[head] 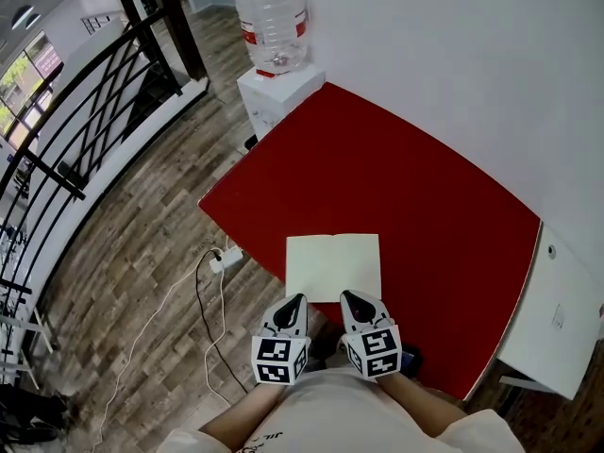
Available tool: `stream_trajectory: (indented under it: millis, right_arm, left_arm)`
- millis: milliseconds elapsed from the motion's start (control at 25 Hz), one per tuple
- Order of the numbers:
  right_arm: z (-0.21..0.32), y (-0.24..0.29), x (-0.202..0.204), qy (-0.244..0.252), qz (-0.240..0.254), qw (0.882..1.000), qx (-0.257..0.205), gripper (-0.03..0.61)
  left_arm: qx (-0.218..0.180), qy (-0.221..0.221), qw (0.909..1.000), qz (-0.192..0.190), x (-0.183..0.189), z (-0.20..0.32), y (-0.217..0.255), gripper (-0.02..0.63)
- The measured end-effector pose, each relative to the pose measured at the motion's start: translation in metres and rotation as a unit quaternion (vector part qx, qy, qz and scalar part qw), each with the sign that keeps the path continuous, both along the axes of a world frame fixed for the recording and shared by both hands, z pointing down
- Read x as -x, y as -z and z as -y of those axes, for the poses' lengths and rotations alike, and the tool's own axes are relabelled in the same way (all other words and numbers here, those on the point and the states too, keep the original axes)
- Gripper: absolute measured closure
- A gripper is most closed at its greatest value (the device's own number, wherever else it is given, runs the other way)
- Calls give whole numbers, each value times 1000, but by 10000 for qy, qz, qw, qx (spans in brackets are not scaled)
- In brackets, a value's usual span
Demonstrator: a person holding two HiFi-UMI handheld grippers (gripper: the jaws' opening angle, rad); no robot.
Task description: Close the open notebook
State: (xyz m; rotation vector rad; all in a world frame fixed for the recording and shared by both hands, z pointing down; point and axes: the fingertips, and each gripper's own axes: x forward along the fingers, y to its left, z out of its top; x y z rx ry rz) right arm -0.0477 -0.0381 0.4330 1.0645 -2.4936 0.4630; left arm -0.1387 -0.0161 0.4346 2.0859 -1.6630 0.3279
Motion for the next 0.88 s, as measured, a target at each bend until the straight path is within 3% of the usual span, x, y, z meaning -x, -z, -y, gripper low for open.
stream_trajectory:
  millis: [880]
  right_arm:
    - [17,-63,14,-29,-375,9991,185,574]
  left_arm:
    - [498,216,9985,-70,18,7,-77,607]
